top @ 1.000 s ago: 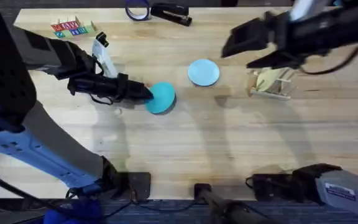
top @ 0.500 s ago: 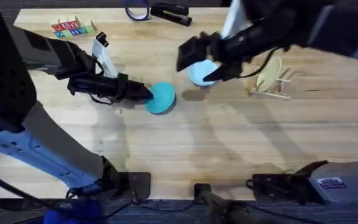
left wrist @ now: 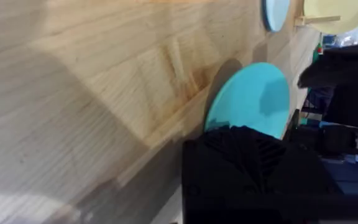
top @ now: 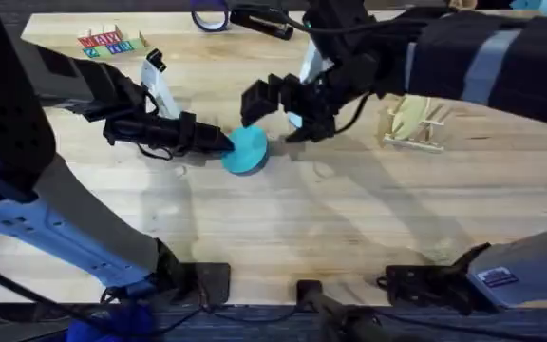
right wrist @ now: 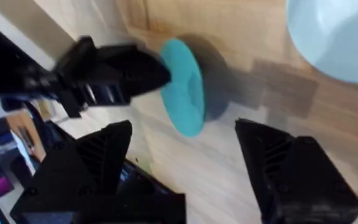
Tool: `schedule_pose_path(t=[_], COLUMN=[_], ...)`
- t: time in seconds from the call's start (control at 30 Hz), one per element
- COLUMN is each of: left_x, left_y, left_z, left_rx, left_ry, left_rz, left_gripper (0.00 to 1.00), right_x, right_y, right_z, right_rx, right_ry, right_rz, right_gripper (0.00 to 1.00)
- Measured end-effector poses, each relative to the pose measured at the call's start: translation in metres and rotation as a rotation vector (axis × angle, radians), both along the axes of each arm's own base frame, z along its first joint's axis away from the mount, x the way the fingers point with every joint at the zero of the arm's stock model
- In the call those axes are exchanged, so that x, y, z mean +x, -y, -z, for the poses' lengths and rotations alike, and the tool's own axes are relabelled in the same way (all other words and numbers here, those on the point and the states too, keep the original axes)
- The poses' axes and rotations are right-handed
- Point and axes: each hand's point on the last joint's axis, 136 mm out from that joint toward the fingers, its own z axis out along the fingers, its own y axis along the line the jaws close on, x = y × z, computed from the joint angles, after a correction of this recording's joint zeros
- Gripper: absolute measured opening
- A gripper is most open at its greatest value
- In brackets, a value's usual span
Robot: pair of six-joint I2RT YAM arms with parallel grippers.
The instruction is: Pick up the plates from the table one by one and place each into a slot on the dish rack.
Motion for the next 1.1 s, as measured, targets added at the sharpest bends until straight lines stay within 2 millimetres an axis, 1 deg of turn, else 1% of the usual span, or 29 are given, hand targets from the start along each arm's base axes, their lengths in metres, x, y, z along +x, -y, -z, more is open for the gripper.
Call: schedule_pose_path(t=[0.1,0.33,0.63,0.73,0.9,1.0,1.1], left_x=[0.000,0.000,0.000,0.000,0.000,0.000,0.000], left_y=[0.000,0.000,0.000,0.000,0.000,0.000,0.000], left_z=[0.000,0.000,0.000,0.000,0.000,0.000,0.000], left_rx=[0.000,0.000,0.000,0.000,0.000,0.000,0.000], left_ry=[0.000,0.000,0.001,0.000,0.000,0.000,0.001], left_rz=[0.000,0.000,0.000,0.000,0.000,0.000,0.000], left_gripper=[0.038,0.039,0.039,0.039,0.039,0.038,0.038], right_x=[0.010,0.010,0.017,0.015,0.004,-0.002,-0.003], right_y=[-0.011,-0.019,-0.012,-0.011,-0.016,-0.020,-0.025], right_z=[-0.002,0.001,0.006,0.011,0.021,0.024,0.023], right_rx=[0.016,-0.036,-0.095,-0.101,-0.103,-0.098,-0.087], right_ry=[0.043,0.086,0.125,0.118,0.112,0.116,0.122], right_rz=[0.032,0.075,0.130,0.135,0.115,0.099,0.090], right_gripper=[0.996,0.996,0.995,0.995,0.995,0.995,0.996])
